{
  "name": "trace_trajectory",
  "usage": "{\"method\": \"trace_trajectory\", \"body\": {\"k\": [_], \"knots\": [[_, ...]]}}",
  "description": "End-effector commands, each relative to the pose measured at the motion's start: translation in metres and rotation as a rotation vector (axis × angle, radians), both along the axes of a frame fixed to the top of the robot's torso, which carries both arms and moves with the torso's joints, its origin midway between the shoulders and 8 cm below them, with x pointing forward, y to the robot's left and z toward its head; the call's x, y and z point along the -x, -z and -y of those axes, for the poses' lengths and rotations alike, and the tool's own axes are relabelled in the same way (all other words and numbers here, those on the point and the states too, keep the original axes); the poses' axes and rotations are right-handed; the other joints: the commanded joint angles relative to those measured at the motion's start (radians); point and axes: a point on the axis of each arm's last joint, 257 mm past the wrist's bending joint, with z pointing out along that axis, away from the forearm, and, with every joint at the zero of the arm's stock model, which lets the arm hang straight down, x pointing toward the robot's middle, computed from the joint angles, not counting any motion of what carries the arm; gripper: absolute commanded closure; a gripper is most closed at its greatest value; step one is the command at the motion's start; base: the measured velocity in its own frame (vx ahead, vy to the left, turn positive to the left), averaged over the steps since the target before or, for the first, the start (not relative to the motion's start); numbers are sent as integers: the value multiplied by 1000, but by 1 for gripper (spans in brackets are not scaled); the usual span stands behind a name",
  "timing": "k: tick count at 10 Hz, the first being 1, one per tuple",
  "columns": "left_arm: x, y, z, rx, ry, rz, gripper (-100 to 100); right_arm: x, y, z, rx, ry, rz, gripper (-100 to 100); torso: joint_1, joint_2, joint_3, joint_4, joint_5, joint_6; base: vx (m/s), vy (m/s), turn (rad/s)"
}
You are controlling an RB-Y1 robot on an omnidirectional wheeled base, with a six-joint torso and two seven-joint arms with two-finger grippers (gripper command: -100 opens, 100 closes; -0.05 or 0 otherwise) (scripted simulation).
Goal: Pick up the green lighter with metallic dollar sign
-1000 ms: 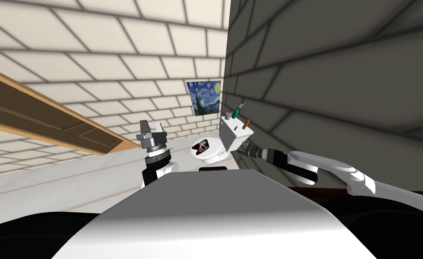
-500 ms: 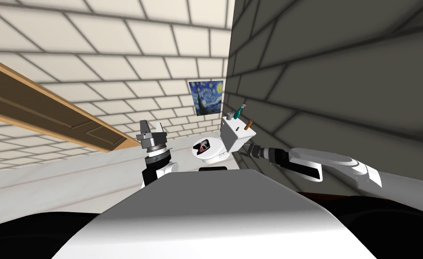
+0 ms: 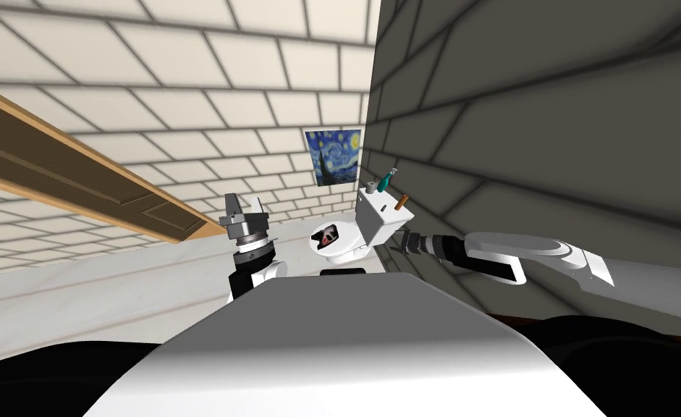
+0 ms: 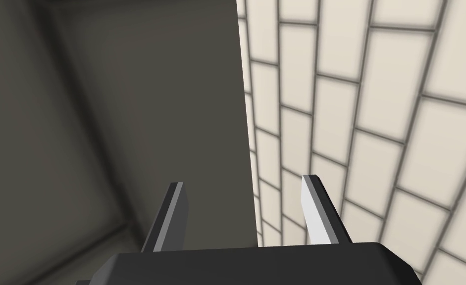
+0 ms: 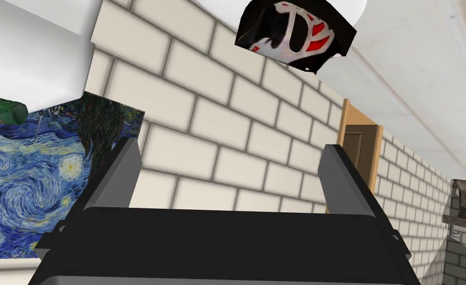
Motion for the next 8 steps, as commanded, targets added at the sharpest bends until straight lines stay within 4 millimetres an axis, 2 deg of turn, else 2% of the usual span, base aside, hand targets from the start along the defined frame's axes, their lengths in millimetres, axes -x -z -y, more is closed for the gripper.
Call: {"method": "trace_trajectory", "body": {"k": [1,3,4,6,7,8], "knots": [[0,0,0,0,0,0,0,-2,5,14,73,-19,0,-100,0,0,0,0,0,0,14,-5,74],[0,0,0,0,0,0,0,-1,4,16,111,-54,-12,-100,0,-1,-1,0,0,0,13,-8,32],[0,0,0,0,0,0,0,-4,7,28,169,-62,-5,-100,0,-1,0,0,0,0,17,-9,70],[0,0,0,0,0,0,0,-4,6,30,209,-101,-17,-100,0,-1,-1,0,0,0,14,-9,24],[0,0,0,0,0,0,0,-8,8,42,264,-110,-9,-100,0,-1,0,0,0,0,19,-9,69],[0,0,0,0,0,0,0,-8,7,43,290,-136,-16,-100,0,-1,-1,0,0,0,21,-13,44]]}}
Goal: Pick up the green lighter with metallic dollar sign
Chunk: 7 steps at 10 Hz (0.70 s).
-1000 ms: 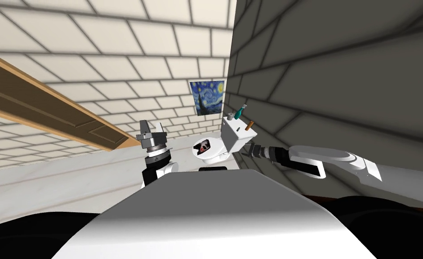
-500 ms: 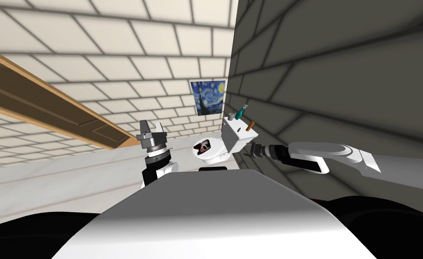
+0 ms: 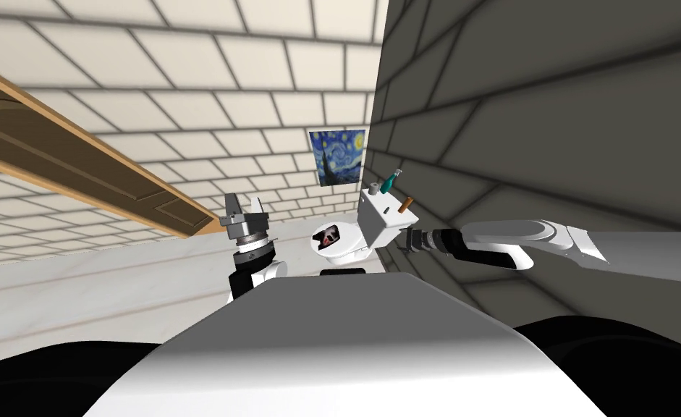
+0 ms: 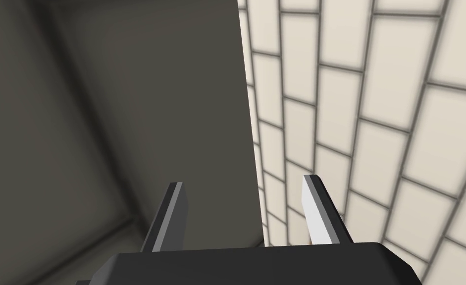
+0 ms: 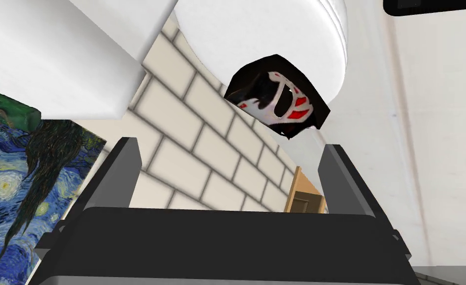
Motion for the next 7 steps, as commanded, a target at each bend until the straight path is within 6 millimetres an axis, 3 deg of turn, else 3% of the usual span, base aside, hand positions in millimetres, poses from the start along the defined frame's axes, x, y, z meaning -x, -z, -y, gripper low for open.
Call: {"method": "trace_trajectory", "body": {"k": [1,2,7], "knots": [[0,0,0,0,0,0,0,-1,-1,3,35,-28,-8,-100,0,0,0,0,0,0,9,-10,2],[0,0,0,0,0,0,0,-6,-1,14,88,-41,4,-100,0,1,0,0,0,0,17,-16,79],[0,0,0,0,0,0,0,-14,-4,25,206,-124,-6,-100,0,0,0,0,0,0,14,-13,30]]}}
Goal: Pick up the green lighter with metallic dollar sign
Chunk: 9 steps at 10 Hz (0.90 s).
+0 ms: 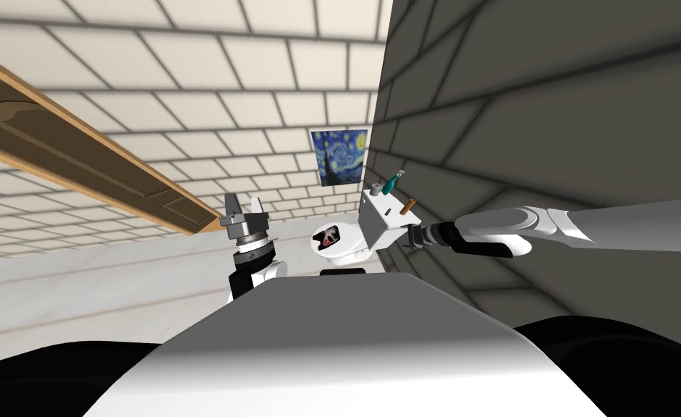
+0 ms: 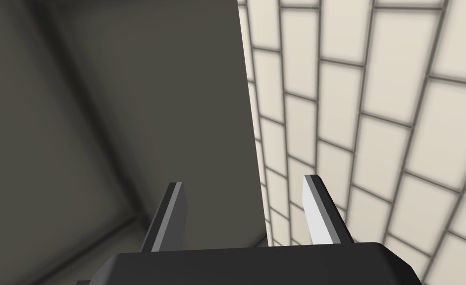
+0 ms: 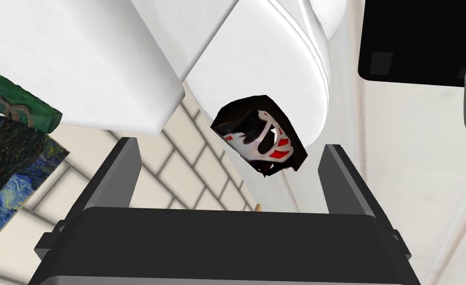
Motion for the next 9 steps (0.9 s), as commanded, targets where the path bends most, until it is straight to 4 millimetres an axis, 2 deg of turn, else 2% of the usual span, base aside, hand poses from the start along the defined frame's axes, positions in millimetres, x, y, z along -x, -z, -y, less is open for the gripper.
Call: {"method": "trace_trajectory", "body": {"k": [1,9], "knots": [[0,0,0,0,0,0,0,-7,-1,10,64,-30,13,-100,0,0,0,0,0,0,28,-32,66],[0,0,0,0,0,0,0,-26,-11,21,246,-173,9,-100,0,0,0,0,0,0,19,-19,25]]}}
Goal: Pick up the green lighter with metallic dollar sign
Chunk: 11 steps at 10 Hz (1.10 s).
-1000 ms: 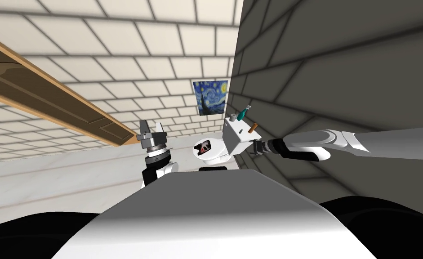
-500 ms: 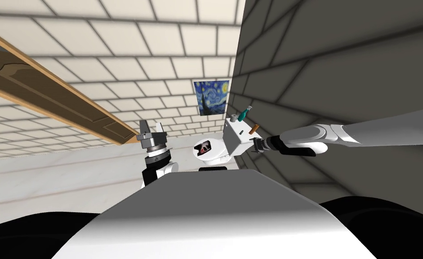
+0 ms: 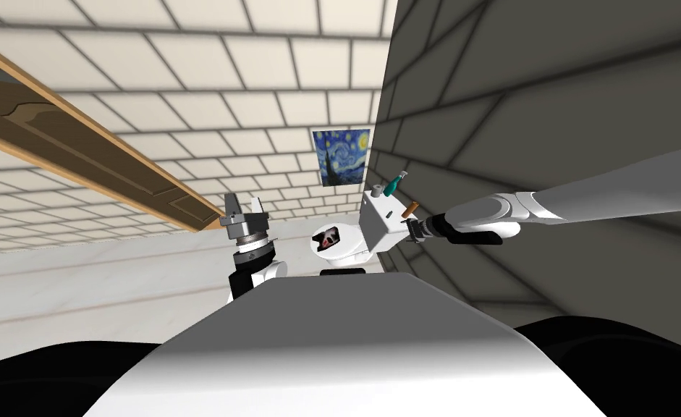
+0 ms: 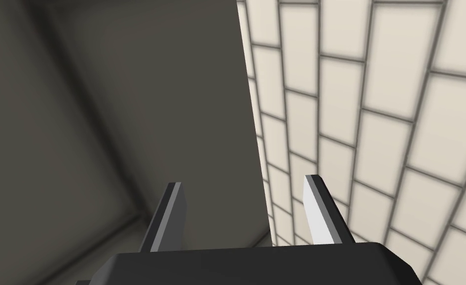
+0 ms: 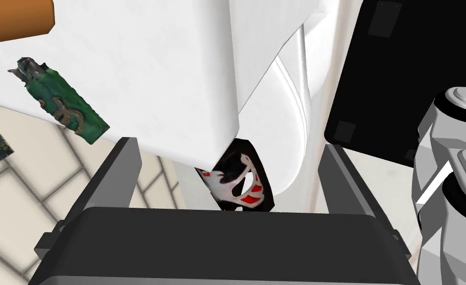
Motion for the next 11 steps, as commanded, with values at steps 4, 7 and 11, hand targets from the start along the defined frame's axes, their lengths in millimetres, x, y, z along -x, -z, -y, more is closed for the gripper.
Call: {"method": "trace_trajectory", "body": {"k": [4,7,11], "knots": [[0,0,0,0,0,0,0,-17,-7,4,111,-91,15,-100,0,0,0,0,0,0,20,-20,30],[0,0,0,0,0,0,0,-27,-11,2,176,-155,15,-100,-1,-1,0,0,0,0,25,-28,38],[0,0,0,0,0,0,0,-41,-15,-3,259,-244,26,-100,0,0,0,0,0,0,15,-21,28]]}}
